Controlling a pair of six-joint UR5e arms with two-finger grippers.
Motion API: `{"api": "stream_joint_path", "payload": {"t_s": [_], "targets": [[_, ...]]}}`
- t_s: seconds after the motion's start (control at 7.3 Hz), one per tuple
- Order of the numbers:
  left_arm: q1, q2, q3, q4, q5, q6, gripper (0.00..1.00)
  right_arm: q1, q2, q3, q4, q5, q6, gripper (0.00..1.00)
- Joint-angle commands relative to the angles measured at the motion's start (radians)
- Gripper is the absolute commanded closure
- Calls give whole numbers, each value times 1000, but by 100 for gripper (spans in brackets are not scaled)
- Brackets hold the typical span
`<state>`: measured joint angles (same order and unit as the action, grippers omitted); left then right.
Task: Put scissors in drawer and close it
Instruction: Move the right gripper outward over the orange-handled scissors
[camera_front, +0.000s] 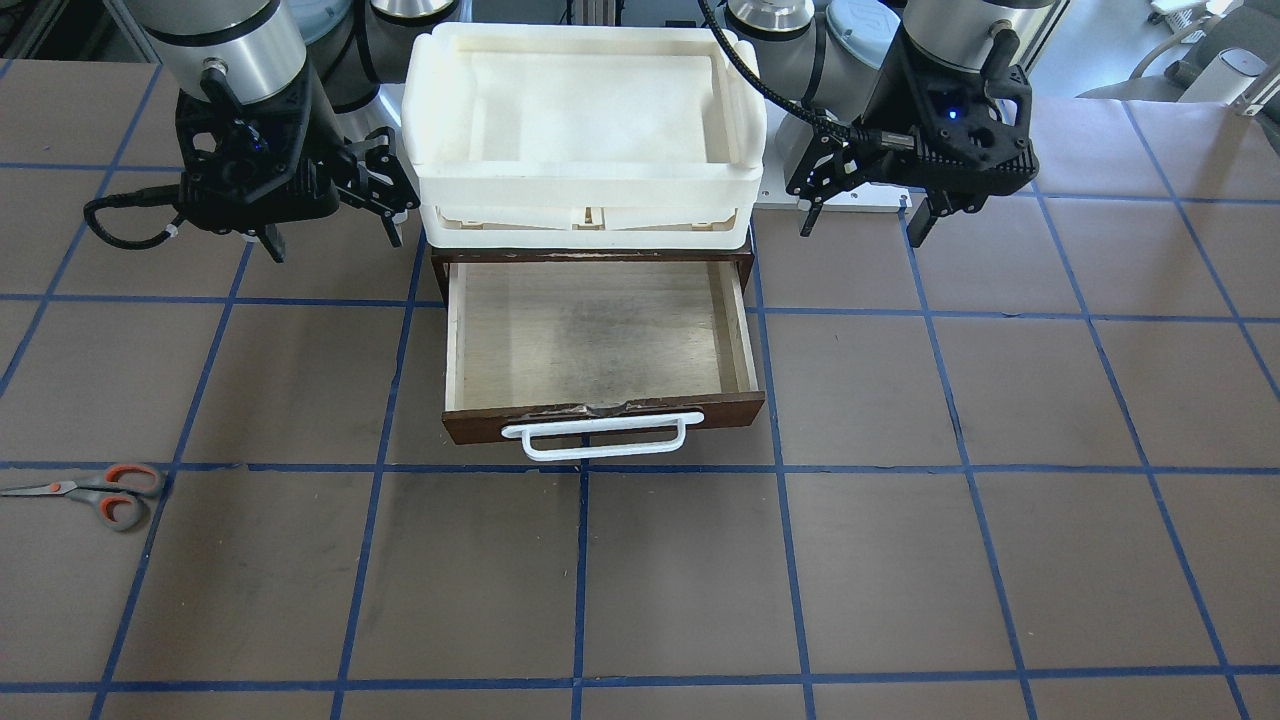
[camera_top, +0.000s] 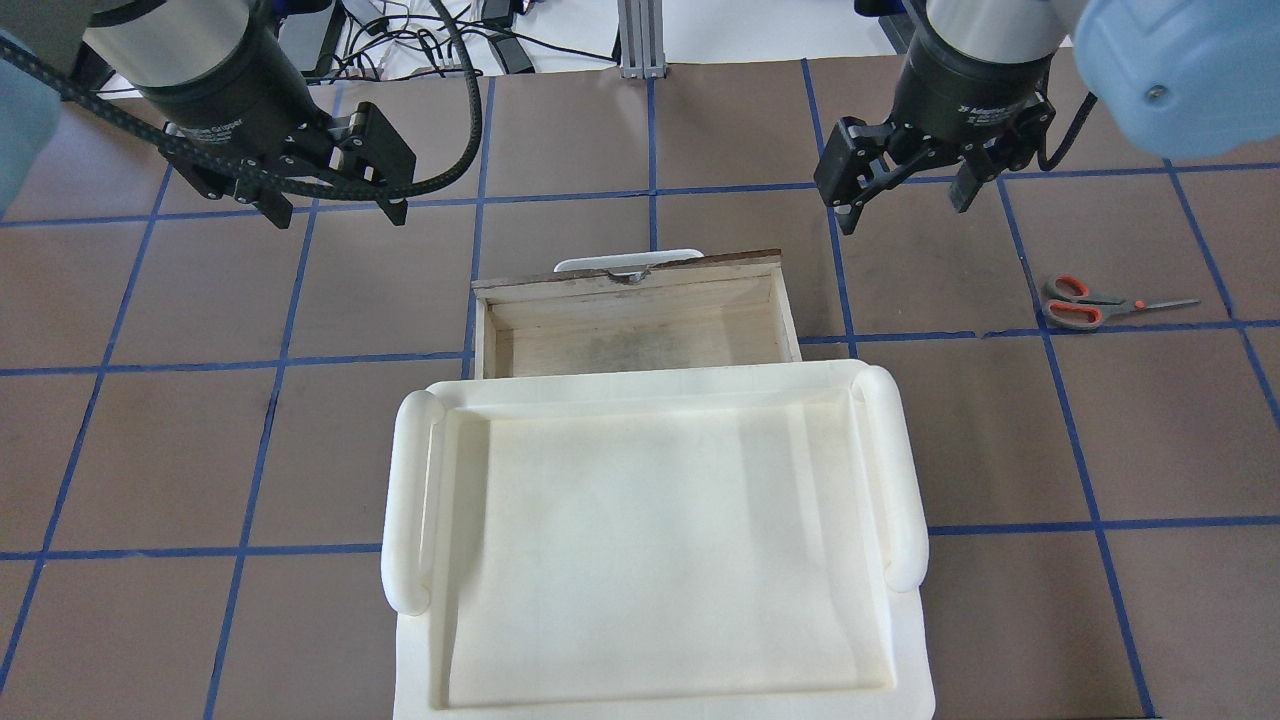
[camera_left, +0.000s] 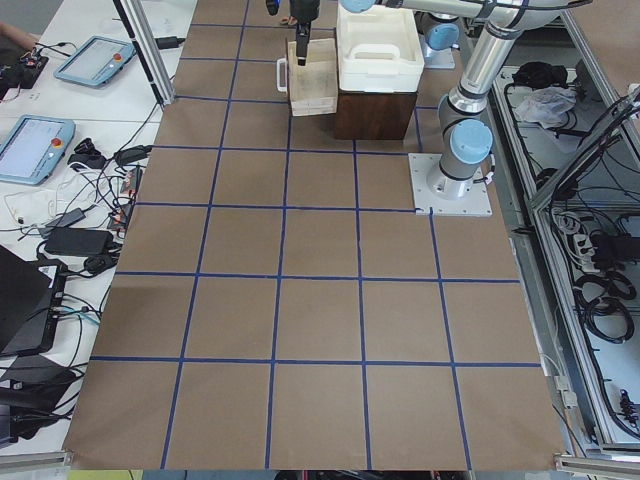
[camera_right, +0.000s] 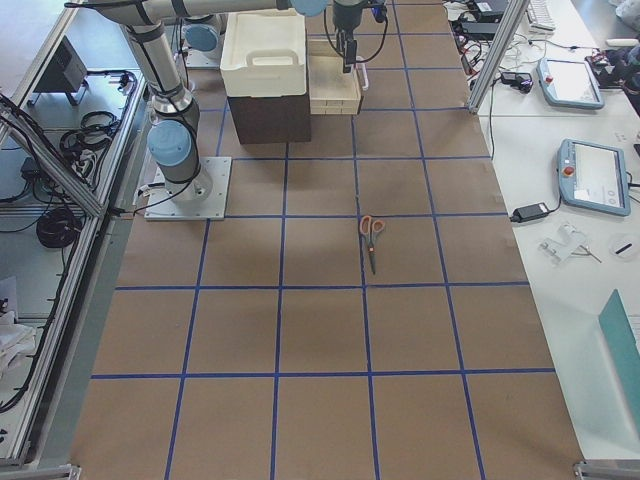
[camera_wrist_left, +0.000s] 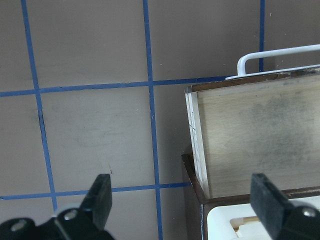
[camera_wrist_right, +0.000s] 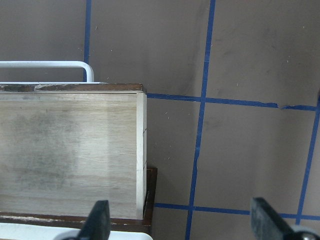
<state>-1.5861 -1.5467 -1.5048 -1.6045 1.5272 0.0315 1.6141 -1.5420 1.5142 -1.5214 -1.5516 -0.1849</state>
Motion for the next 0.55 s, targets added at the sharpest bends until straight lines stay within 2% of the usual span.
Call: {"api": "stream_joint_path", "payload": {"t_s": [0.0, 0.27, 0.41], "targets": [[-2, -1, 0, 0, -1, -1, 0, -168, -7, 114, 13, -7, -309, 2], [-3, -3, 0, 0, -2, -1, 0, -300, -6, 207, -55, -120, -765, 5], [-3, 0, 0, 0, -1, 1, 0, -362, -6, 246, -110, -136, -938, 5]]}}
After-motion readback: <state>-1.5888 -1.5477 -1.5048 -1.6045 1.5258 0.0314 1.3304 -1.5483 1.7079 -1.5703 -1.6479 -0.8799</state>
